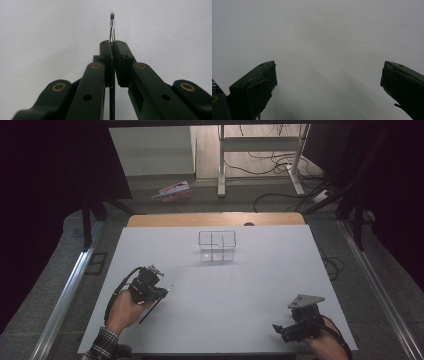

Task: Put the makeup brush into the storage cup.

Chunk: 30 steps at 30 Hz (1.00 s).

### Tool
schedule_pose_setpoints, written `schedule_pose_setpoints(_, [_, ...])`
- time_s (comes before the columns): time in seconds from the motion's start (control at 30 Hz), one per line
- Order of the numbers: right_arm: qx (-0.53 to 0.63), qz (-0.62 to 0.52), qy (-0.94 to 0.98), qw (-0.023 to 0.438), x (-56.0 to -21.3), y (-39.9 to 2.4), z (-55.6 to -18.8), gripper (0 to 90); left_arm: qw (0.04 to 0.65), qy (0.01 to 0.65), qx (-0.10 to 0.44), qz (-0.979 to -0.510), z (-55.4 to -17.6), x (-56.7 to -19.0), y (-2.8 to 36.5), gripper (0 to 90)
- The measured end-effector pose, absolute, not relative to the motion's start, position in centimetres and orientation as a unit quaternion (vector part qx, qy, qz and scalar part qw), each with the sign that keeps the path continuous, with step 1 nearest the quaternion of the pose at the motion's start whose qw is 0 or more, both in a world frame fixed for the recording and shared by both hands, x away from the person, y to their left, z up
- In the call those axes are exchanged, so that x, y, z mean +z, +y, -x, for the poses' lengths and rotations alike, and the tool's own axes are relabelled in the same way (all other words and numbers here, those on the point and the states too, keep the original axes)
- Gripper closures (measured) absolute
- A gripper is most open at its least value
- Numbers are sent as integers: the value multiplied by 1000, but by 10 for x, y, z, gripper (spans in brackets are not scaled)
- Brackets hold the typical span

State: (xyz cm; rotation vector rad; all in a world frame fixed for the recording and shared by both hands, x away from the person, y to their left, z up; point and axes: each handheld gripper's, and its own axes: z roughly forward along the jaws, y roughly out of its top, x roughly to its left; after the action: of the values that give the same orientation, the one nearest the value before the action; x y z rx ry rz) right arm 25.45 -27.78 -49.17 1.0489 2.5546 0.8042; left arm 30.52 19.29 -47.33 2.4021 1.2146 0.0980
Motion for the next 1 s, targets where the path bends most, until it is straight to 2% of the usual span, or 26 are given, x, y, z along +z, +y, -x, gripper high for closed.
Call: schedule_pose_setpoints(1.0, [294,-356,875,143,-489,-279,-254,0,314,431,101,-840,-302,-439,196,860])
